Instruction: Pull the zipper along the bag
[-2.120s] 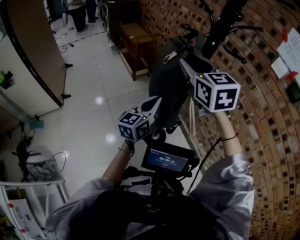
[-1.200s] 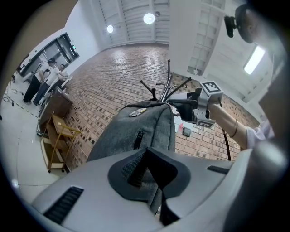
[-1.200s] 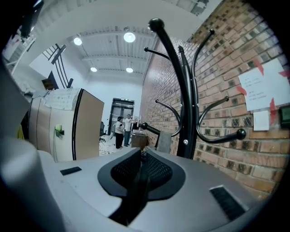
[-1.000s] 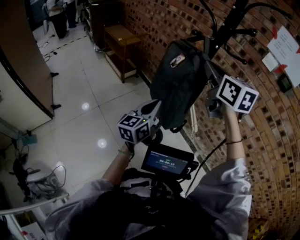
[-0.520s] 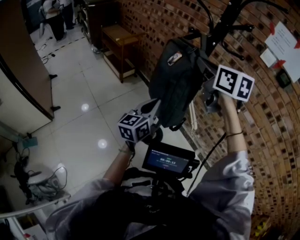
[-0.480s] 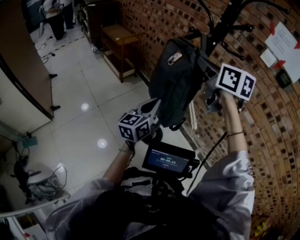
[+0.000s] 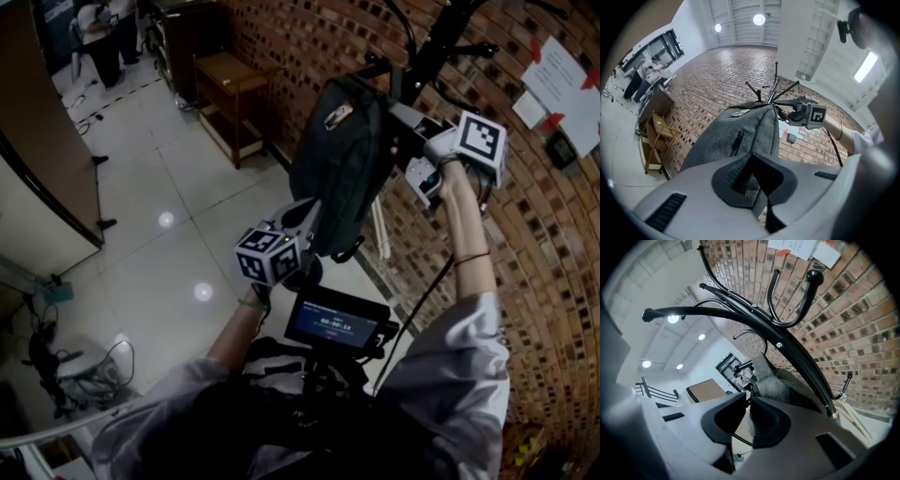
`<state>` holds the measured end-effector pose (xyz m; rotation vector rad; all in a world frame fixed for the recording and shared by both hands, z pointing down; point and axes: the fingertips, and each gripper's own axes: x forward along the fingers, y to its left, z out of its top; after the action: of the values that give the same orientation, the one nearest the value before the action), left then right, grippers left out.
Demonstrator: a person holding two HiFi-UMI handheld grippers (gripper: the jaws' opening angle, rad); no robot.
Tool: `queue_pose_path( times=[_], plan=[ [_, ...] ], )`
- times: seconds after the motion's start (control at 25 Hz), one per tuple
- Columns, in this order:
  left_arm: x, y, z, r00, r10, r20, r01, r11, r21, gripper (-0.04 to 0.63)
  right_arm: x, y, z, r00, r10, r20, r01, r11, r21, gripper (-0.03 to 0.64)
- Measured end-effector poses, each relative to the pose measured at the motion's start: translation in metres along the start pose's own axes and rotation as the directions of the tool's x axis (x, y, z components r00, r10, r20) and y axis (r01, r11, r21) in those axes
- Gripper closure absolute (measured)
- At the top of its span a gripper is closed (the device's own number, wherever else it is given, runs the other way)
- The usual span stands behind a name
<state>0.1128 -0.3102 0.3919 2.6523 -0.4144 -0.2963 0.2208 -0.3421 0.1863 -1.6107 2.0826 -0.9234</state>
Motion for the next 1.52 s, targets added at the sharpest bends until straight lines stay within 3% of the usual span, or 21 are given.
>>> queue_pose_path(
  times=[0.08,0.16,0.24,0.4,0.64,1.0,1.28,1.52],
  plan=[
    [-0.001,0.0,-0.001,1.0,-0.001,-0.006,0.001,1.0,0.002,0.589,0.0,0.003,-0.003,1.0,-0.016,-0.004,0.016,0.992,-0.125,0.592],
    [-0.002,0.002,-0.003,1.0,0.003,-0.012,-0.003,1.0,0.004,0.588,-0.003,0.004,-0.007,0.998,-0.064,0.002,0.062,0.959,-0.277,0.583],
    [-0.004,0.005,-0.005,1.0,0.011,-0.018,-0.011,1.0,0.006,0.588,-0.008,0.003,-0.01,0.996,-0.085,0.009,0.083,0.94,-0.331,0.584],
    [-0.013,0.013,-0.008,0.999,0.037,-0.033,-0.037,0.999,0.01,0.588,-0.021,-0.007,-0.023,0.995,-0.1,0.004,0.096,0.941,-0.325,0.586],
    [-0.018,0.017,-0.006,0.998,0.056,-0.036,-0.056,0.998,0.024,0.589,-0.061,-0.025,-0.042,0.986,-0.153,0.069,0.167,0.93,-0.326,0.6],
    [-0.017,0.017,-0.012,0.997,0.052,-0.063,-0.05,0.998,0.029,0.588,-0.102,-0.068,-0.093,0.953,-0.277,0.121,0.301,0.905,-0.3,0.621],
    [-0.018,0.011,-0.024,0.994,0.042,-0.104,-0.039,0.999,0.031,0.588,-0.103,-0.106,-0.168,0.939,-0.317,0.136,0.344,0.88,-0.327,0.621],
    [-0.023,0.01,-0.027,0.992,0.082,-0.098,-0.078,0.996,0.036,0.588,-0.095,-0.111,-0.199,0.946,-0.291,0.14,0.322,0.887,-0.331,0.621]
  ],
)
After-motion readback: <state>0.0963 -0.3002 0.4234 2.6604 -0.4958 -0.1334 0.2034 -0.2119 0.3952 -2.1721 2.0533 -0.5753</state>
